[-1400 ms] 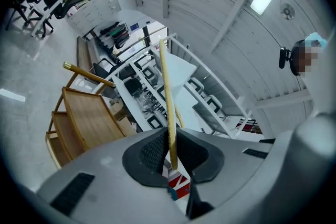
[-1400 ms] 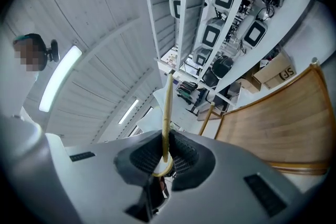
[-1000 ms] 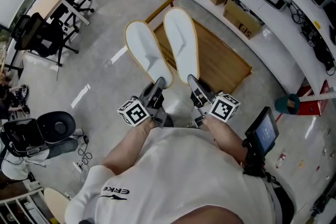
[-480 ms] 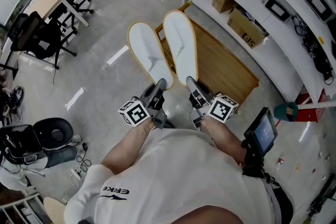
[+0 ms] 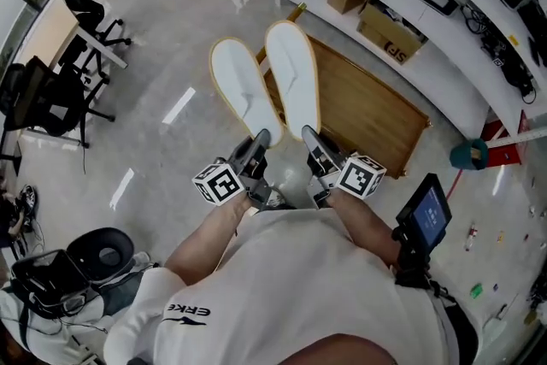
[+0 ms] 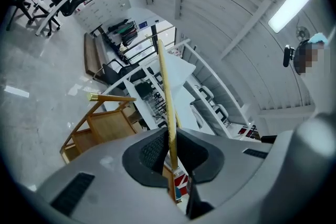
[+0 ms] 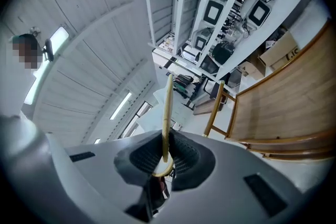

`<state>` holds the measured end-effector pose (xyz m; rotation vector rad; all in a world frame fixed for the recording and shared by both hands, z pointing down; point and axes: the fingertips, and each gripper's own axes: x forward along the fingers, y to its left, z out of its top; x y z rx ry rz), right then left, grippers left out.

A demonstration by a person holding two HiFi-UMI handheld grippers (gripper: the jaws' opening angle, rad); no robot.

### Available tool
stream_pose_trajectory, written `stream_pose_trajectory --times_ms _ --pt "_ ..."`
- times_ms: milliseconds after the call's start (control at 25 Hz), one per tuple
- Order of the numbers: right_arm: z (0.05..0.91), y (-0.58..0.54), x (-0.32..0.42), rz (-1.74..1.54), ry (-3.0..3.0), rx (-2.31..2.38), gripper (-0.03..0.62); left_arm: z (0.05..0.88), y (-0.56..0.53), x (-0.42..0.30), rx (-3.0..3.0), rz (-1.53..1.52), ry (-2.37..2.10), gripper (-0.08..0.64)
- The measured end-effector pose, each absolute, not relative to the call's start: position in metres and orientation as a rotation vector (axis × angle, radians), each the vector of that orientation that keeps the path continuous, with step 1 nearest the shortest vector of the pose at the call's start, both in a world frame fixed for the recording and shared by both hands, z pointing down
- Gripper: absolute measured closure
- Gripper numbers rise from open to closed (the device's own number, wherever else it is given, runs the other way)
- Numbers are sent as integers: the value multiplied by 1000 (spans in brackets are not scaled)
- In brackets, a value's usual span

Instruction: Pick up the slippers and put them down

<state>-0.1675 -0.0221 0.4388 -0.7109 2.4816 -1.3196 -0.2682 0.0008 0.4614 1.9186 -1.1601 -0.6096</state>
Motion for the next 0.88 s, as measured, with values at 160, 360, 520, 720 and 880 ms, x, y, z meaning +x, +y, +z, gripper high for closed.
stream_pose_trajectory --times_ms 160,360,520,720,880 --pt "441 -27 -167 -1300 2437 -791 560 463 -11 -268 1952 -563 -1096 526" --pt "443 -40 -160 -1298 2401 -876 560 467 -35 -262 1948 -531 -1034 526" --pt "444 -57 -146 -1288 2369 -927 560 472 -55 -248 1948 -506 -988 528" --pt "443 -87 -129 -1275 2341 -966 560 473 -85 -231 1941 -495 -950 526" --pt "440 -120 -111 -1274 2316 -981 560 471 -117 -215 1943 -474 -932 528"
